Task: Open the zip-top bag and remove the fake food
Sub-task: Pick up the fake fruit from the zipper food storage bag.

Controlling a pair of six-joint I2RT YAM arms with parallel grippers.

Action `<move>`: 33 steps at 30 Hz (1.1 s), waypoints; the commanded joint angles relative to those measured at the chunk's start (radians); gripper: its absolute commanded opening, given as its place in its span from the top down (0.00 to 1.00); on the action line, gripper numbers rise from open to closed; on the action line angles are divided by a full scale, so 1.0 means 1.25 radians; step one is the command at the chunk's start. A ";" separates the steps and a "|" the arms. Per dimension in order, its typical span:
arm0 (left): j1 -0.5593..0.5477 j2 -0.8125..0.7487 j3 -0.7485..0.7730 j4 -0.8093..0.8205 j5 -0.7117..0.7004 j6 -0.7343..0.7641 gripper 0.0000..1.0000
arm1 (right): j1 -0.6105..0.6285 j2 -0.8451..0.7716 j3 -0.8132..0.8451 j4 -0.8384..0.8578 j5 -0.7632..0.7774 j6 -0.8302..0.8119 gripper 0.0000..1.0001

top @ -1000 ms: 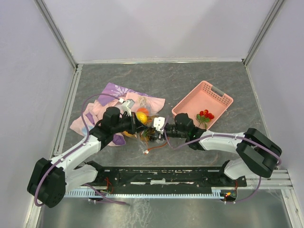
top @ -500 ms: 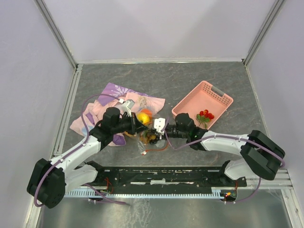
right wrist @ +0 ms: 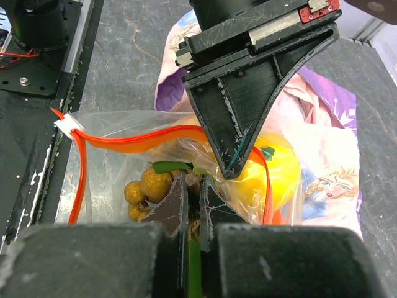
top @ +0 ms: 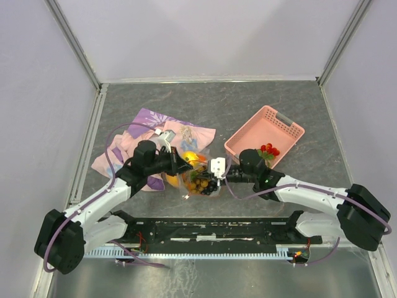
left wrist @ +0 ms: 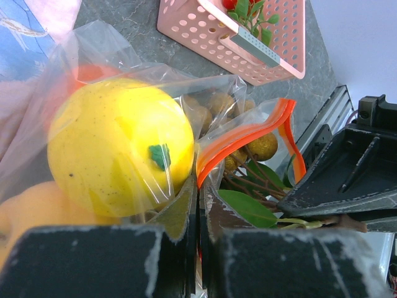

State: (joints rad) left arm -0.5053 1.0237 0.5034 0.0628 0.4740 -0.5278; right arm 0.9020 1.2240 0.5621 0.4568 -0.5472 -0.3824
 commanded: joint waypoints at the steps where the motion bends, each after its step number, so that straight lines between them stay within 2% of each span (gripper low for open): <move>1: 0.004 -0.028 0.000 0.013 -0.030 -0.018 0.97 | -0.029 -0.060 -0.005 0.026 -0.032 -0.005 0.98; 11: 0.018 -0.033 0.016 -0.015 -0.048 -0.005 0.97 | -0.153 -0.123 -0.042 0.017 -0.115 0.058 0.98; 19: 0.023 -0.009 0.017 -0.002 -0.035 -0.005 0.97 | -0.185 -0.148 -0.076 0.122 -0.057 0.161 0.98; 23: 0.023 0.022 0.006 0.059 0.030 -0.033 0.97 | -0.184 -0.075 -0.040 0.197 -0.121 0.262 0.98; 26: 0.023 0.047 0.008 0.080 0.053 -0.051 0.97 | -0.178 0.004 -0.014 0.312 -0.101 0.387 0.98; 33: 0.023 0.048 -0.007 0.084 0.054 -0.054 0.97 | -0.139 0.044 0.068 0.283 0.002 0.449 0.98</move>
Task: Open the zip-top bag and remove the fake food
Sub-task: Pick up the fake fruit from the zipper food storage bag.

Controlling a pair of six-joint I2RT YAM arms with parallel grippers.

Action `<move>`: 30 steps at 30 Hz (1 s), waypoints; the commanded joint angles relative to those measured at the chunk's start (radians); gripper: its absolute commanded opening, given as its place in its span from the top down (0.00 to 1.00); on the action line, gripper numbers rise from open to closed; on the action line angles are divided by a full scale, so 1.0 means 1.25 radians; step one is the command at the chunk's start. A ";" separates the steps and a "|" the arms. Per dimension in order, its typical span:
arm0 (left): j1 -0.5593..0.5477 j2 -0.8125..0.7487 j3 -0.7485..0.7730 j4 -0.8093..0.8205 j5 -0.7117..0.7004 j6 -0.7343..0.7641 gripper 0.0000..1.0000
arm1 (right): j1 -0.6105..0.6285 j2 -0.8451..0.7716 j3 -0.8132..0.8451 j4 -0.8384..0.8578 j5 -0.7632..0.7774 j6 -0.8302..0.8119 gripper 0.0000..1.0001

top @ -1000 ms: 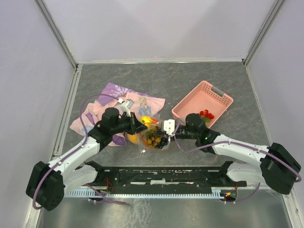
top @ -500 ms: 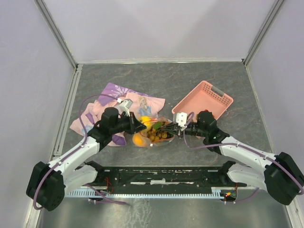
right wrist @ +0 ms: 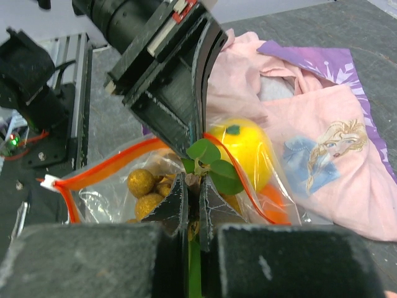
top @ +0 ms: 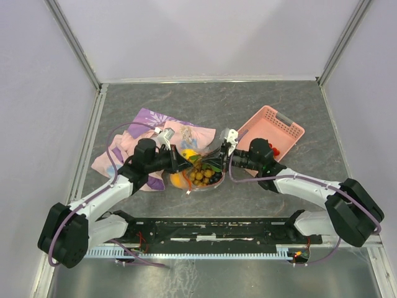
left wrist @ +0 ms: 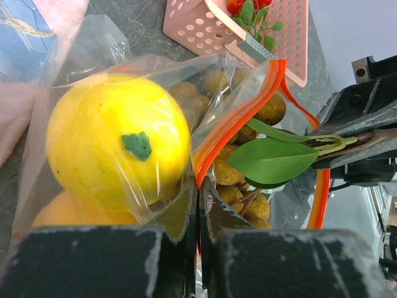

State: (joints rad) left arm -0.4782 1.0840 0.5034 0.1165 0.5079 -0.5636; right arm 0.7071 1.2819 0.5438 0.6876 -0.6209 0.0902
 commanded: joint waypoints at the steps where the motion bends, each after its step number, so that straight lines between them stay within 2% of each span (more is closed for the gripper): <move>1: 0.001 0.001 -0.008 0.041 0.027 -0.025 0.97 | 0.017 -0.002 0.085 0.110 0.072 0.082 0.98; 12: 0.001 -0.010 -0.017 0.010 -0.012 0.002 0.97 | -0.006 -0.114 0.034 0.141 0.157 0.111 0.98; 19: 0.002 -0.034 -0.017 -0.007 -0.023 0.009 0.97 | -0.027 -0.201 0.008 0.005 0.251 0.055 0.98; 25: 0.002 -0.042 -0.009 -0.006 -0.008 0.006 0.97 | -0.028 -0.197 0.021 -0.092 0.299 0.041 0.98; 30: 0.002 -0.046 0.008 -0.010 0.018 0.005 0.97 | -0.028 -0.148 0.030 -0.065 0.281 0.087 0.98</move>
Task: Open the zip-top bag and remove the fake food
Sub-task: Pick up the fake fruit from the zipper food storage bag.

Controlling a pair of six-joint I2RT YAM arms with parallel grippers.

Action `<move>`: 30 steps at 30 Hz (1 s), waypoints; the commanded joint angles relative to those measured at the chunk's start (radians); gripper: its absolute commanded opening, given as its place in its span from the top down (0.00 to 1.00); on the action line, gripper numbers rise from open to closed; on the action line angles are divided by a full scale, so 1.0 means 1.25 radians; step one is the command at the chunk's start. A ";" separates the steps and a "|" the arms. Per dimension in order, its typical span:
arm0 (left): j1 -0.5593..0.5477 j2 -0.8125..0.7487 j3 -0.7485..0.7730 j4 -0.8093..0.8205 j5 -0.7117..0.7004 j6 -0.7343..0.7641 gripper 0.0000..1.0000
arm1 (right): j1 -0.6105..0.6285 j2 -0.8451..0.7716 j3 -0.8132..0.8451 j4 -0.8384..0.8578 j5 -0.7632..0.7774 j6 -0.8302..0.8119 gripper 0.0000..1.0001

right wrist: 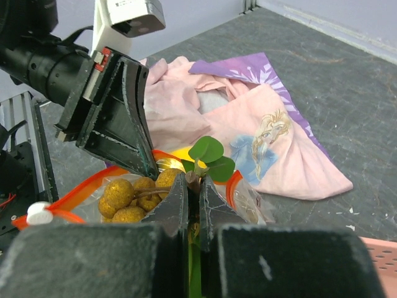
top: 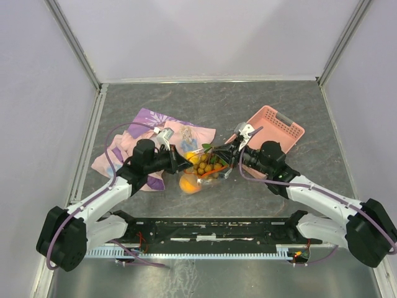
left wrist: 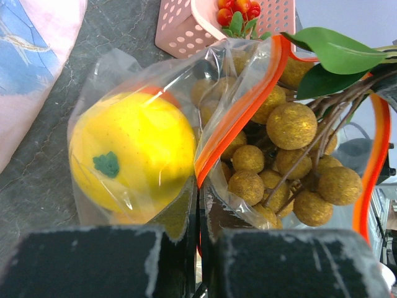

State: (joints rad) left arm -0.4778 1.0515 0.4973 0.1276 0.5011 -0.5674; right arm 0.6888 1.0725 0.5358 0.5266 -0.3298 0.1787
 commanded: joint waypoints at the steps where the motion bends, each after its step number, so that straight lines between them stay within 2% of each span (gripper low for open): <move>1: 0.001 -0.018 0.017 -0.022 0.029 0.008 0.97 | -0.013 0.028 0.040 0.072 0.047 0.029 0.98; 9: -0.002 0.009 0.032 -0.024 0.047 0.008 0.97 | 0.059 0.127 0.136 0.147 0.033 0.056 0.98; 14: -0.001 0.010 0.028 -0.033 0.039 0.015 0.97 | 0.069 0.167 0.159 0.232 0.035 0.106 0.98; 19: -0.002 0.010 0.025 -0.052 0.029 0.031 0.97 | 0.069 0.148 0.127 0.269 0.167 0.133 0.98; 26: -0.002 0.007 0.025 -0.060 0.011 0.040 0.97 | 0.061 0.071 0.076 0.200 0.357 0.106 0.98; 30: -0.001 0.008 0.028 -0.059 0.011 0.038 0.97 | 0.055 0.049 0.054 0.190 0.369 0.111 0.98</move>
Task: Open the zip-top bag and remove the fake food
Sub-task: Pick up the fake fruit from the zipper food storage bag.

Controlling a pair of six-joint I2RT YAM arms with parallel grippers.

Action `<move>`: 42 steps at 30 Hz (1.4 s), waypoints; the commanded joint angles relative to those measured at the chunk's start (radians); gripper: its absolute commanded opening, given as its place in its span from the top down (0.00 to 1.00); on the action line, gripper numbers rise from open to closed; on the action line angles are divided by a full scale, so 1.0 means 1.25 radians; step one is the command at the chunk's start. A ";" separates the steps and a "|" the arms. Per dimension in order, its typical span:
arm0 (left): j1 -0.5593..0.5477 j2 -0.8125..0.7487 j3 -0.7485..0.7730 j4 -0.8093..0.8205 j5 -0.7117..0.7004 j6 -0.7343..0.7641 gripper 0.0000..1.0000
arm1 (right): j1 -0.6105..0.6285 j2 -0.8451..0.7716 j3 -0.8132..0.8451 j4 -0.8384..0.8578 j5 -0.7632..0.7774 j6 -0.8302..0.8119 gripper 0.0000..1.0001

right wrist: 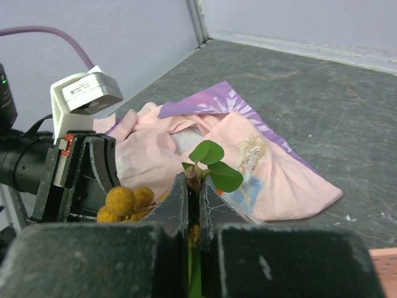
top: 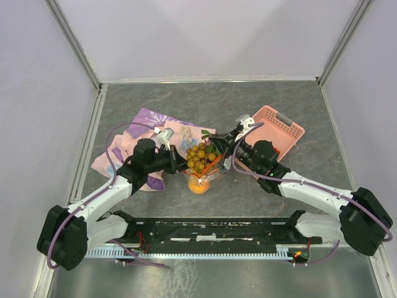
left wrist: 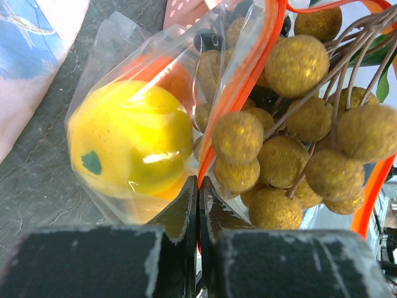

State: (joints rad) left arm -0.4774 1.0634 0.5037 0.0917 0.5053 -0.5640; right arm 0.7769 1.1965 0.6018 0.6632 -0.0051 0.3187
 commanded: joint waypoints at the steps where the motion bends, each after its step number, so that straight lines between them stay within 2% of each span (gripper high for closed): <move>1: -0.001 -0.001 0.024 -0.029 0.009 0.035 0.97 | -0.016 -0.050 -0.001 0.083 0.100 0.003 0.98; 6: -0.002 -0.005 0.028 -0.028 0.011 0.028 0.97 | -0.016 -0.002 -0.013 0.191 -0.035 0.054 0.98; 9: -0.002 -0.009 0.031 -0.026 0.011 0.023 0.97 | -0.016 0.076 -0.003 0.346 -0.135 0.171 0.98; 11: -0.002 -0.012 0.030 -0.019 0.014 0.016 0.97 | -0.016 0.148 0.009 0.453 -0.157 0.269 0.98; 14: -0.001 -0.020 0.031 -0.016 0.014 0.009 0.97 | -0.011 0.223 0.037 0.534 -0.145 0.355 0.98; 17: -0.002 -0.034 0.029 -0.021 0.008 0.007 0.97 | 0.001 0.233 0.063 0.509 -0.119 0.350 0.98; 22: -0.001 -0.051 0.026 -0.045 -0.020 0.025 0.97 | 0.007 0.165 0.093 0.356 -0.039 0.280 0.99; 26: 0.000 -0.048 0.038 -0.069 -0.046 0.040 0.97 | 0.004 0.117 0.105 0.306 -0.013 0.259 0.99; 30: 0.001 -0.049 0.051 -0.081 -0.064 0.043 0.97 | 0.003 0.106 0.100 0.320 -0.008 0.295 0.98; 33: 0.001 -0.054 0.057 -0.086 -0.067 0.042 0.97 | 0.003 0.115 0.085 0.387 0.002 0.347 0.99; 42: 0.002 -0.089 0.069 -0.109 -0.099 0.040 0.97 | 0.003 0.092 0.084 0.385 0.046 0.408 0.98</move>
State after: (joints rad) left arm -0.4770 0.9833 0.5465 -0.0353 0.4011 -0.5598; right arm 0.7834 1.3655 0.6712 1.0241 -0.0025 0.7673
